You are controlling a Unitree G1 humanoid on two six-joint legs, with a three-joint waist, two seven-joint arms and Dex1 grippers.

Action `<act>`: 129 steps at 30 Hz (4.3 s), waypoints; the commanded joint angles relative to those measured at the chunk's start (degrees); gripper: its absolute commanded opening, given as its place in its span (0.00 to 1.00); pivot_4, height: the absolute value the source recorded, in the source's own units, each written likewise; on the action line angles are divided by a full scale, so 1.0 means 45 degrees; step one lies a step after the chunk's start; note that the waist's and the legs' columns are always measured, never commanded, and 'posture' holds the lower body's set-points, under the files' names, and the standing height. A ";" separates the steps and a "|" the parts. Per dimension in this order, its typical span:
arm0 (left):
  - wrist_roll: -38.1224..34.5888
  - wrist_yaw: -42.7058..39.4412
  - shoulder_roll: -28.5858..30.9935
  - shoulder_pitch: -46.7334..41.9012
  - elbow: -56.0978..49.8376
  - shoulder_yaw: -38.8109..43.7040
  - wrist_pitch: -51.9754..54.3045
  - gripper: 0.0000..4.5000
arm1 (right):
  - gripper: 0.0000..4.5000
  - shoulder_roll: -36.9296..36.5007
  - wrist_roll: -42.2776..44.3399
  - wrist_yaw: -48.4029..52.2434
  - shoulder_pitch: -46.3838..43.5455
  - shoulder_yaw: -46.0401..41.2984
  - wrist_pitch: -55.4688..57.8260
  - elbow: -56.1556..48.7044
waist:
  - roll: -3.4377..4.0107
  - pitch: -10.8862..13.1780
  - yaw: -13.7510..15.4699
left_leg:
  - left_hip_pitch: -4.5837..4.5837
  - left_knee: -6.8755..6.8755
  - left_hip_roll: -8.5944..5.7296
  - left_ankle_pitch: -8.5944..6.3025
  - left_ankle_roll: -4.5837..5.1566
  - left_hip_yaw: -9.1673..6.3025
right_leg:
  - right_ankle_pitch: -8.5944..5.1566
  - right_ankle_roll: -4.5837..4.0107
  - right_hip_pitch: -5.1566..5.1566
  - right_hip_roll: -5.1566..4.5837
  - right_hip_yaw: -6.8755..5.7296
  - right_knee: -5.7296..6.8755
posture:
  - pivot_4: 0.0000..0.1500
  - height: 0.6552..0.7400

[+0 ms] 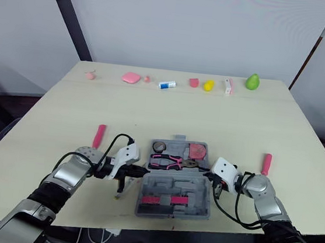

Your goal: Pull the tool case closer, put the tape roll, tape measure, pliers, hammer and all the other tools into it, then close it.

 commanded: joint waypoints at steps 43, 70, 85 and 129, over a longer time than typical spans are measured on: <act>0.0413 0.0405 -0.0423 -0.0396 0.1028 -0.0195 -0.0755 0.00 | 0.00 0.0205 0.0247 0.0485 0.0195 0.0396 0.1079 -0.1102 | 0.0002 0.0001 0.0067 | -0.0002 -0.0003 0.0000 0.0000 0.0000 -0.0005 | -0.0001 -0.0001 -0.0001 0.0001 -0.0003 0.0000 | 1.00 1.00; -0.1421 0.0545 0.0604 0.1662 -0.2617 0.1608 0.0480 0.00 | 0.00 -0.1207 0.2629 0.0039 0.1998 -0.2378 0.0986 -0.2384 | 0.0022 0.0025 0.0079 | -0.0167 -0.0016 0.0007 -0.0004 0.0002 -0.0045 | -0.0002 0.0004 -0.0107 -0.0009 -0.0049 -0.0053 | 1.00 1.00; -0.5837 0.1759 0.0154 0.7882 -0.6500 0.7991 -0.0369 0.87 | 0.23 -0.0596 0.6565 -0.1031 0.7244 -0.7381 0.0218 -0.5437 | 0.0018 0.0038 0.0099 | -0.0144 -0.0027 0.0038 -0.0009 0.0003 -0.0044 | -0.0030 -0.0035 -0.0092 -0.0043 -0.0064 -0.0058 | 1.00 1.00; -0.3938 1.1956 -0.4110 1.1518 -1.4282 0.4070 0.4993 1.00 | 0.99 -0.3786 0.8971 0.4715 0.5417 -0.5551 0.0847 -0.7595 | -0.0074 0.0085 0.0112 | -0.0031 -0.0081 0.0000 -0.0012 0.0005 -0.0047 | -0.0033 -0.0041 -0.0029 -0.0086 -0.0082 -0.0077 | 1.00 1.00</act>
